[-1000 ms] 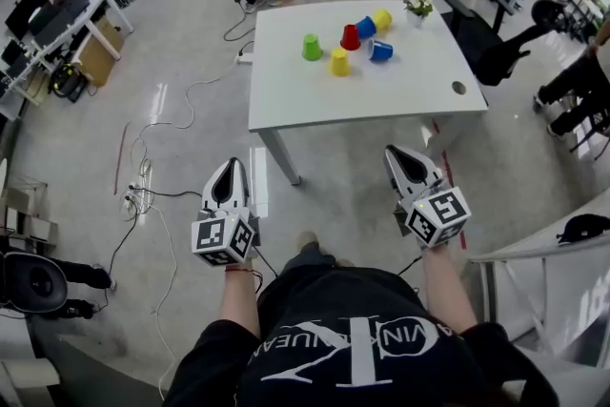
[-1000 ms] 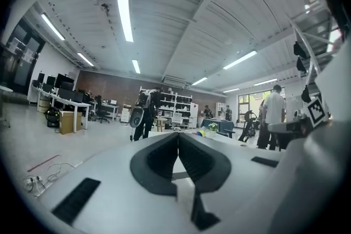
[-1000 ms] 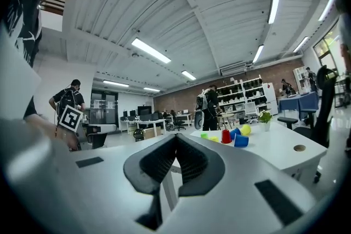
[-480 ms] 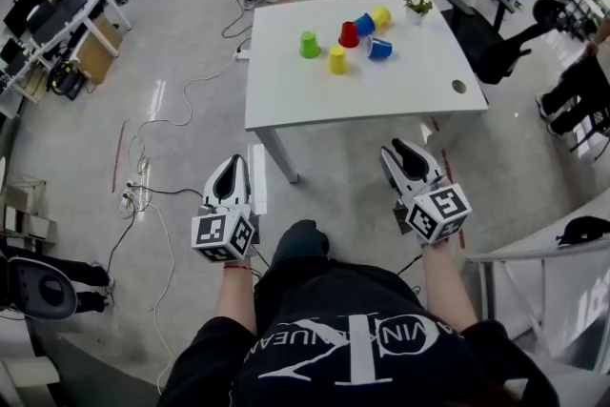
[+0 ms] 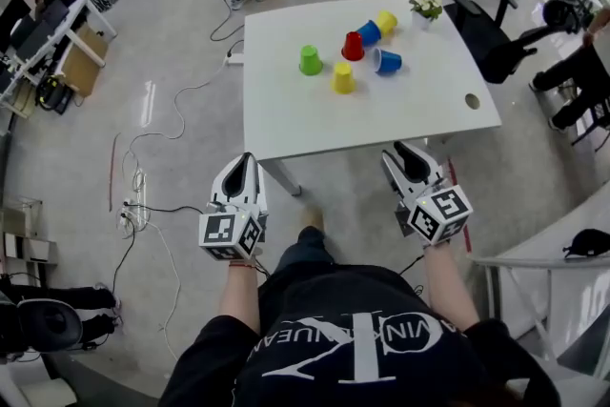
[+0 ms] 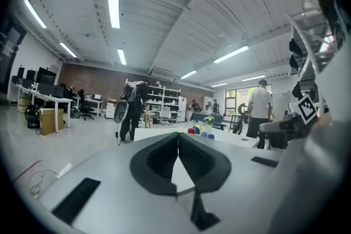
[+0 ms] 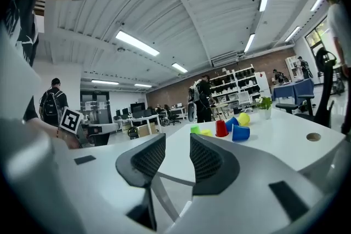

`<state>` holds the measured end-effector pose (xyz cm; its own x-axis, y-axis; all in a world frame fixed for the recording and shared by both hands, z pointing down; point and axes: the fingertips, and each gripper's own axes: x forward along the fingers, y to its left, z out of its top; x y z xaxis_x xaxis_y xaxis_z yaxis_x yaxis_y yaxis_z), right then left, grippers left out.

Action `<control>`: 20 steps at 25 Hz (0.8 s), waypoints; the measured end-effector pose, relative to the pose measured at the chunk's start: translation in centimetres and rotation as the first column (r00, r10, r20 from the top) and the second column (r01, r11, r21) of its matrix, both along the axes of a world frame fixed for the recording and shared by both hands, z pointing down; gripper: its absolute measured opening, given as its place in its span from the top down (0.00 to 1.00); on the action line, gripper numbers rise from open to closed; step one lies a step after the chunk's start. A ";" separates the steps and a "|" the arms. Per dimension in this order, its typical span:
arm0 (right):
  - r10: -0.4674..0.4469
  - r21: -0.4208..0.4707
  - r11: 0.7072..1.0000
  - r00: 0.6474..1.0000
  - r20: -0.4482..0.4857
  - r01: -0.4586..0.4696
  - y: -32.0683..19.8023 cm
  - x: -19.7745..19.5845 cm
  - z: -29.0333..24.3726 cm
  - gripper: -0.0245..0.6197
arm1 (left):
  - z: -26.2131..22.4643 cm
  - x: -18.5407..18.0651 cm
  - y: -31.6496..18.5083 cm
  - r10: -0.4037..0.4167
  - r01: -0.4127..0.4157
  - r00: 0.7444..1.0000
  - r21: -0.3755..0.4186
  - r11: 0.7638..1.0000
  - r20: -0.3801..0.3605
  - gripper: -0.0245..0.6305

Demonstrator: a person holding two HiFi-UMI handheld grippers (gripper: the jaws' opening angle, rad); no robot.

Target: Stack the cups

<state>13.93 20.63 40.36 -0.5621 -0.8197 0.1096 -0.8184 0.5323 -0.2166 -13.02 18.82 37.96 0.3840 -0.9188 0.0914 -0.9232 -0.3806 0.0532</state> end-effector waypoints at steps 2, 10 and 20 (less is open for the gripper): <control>0.003 -0.018 1.000 1.000 -0.005 -0.003 -2.3 -0.9 0.5 0.75 | 0.4 -0.7 -2.5 0.009 -0.009 1.000 -0.011 1.000 -0.006 0.96; 0.017 -0.100 0.995 1.000 -0.026 -0.020 -10.2 -3.3 2.7 0.73 | 2.5 -2.5 -10.4 0.025 -0.028 0.999 -0.072 0.997 -0.047 0.96; 0.076 -0.159 0.983 0.995 -0.070 -0.087 -17.8 -4.9 4.6 0.68 | 3.4 -3.1 -18.6 0.102 -0.107 0.993 -0.087 0.990 -0.059 0.96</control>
<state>9.02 2.78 44.95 -0.4820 -0.8311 0.2776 -0.8723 0.4254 -0.2409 -16.16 0.20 41.40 0.4840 -0.8624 0.1484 -0.8735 -0.4660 0.1407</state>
